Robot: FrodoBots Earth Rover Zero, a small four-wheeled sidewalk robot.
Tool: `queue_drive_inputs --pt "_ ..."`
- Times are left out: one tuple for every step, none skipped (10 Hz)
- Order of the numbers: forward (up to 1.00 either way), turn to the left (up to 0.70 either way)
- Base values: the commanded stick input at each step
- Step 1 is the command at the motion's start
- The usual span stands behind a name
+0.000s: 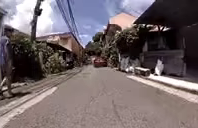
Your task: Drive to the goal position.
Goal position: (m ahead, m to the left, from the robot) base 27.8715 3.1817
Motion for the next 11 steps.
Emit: queue_drive_inputs --pt "0.70 0.00" --pt "0.70 0.00" --pt "0.70 0.11" --pt "0.70 0.35" --pt "0.70 0.35" --pt "0.70 0.03" --pt "0.70 0.00" --pt "0.70 0.00" --pt "0.70 0.00" --pt "0.70 0.00" --pt "0.70 0.00"
